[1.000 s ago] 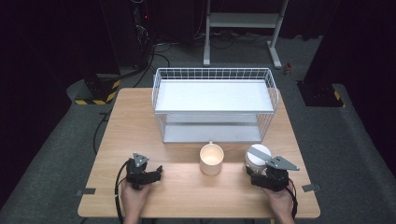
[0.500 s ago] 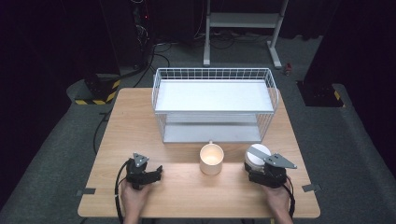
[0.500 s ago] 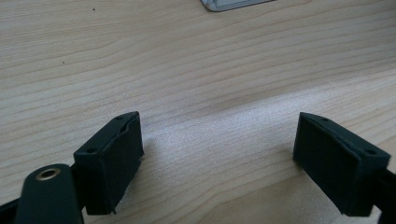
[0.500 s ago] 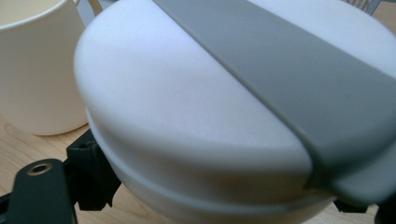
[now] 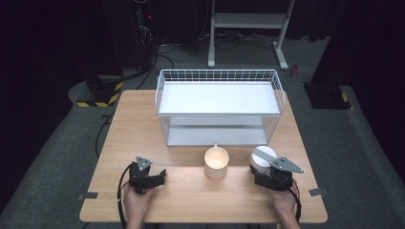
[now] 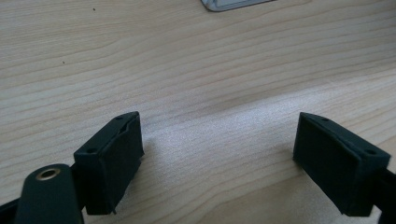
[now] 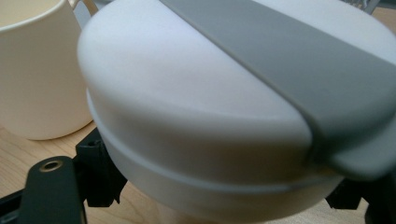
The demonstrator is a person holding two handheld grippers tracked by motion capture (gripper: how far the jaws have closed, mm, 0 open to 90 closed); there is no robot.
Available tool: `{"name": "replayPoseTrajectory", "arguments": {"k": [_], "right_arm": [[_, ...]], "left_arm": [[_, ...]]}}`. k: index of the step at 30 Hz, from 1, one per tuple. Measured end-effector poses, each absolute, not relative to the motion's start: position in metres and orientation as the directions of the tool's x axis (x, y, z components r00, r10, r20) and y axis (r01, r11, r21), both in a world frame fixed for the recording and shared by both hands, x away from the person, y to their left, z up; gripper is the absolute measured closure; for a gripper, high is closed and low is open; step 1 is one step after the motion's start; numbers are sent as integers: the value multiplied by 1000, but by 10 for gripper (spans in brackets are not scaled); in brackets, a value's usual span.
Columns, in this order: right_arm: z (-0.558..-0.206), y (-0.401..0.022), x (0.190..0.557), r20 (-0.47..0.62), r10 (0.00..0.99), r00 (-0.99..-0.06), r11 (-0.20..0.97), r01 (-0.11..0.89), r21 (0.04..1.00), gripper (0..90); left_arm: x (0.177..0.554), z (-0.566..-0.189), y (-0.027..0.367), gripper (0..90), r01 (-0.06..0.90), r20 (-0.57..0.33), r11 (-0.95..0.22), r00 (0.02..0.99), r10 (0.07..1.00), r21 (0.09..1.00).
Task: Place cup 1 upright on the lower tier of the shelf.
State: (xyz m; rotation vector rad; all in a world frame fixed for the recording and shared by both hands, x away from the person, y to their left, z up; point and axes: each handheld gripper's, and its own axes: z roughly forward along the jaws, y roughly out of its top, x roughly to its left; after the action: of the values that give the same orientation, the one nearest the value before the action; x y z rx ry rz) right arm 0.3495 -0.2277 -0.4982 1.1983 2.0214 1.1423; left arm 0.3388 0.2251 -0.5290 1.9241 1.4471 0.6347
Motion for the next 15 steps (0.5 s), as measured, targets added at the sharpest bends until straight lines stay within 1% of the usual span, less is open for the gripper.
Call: {"name": "replayPoseTrajectory", "arguments": {"k": [10, 15], "right_arm": [[-493, -226, 355, -5, 881, -473, 243, 444, 863, 183], [-489, -223, 366, -9, 882, -470, 249, 450, 857, 183]], "left_arm": [[339, -529, 225, 160, 653, 1, -189, 277, 961, 734], [339, -529, 225, 160, 653, 1, -190, 278, 961, 734]]}}
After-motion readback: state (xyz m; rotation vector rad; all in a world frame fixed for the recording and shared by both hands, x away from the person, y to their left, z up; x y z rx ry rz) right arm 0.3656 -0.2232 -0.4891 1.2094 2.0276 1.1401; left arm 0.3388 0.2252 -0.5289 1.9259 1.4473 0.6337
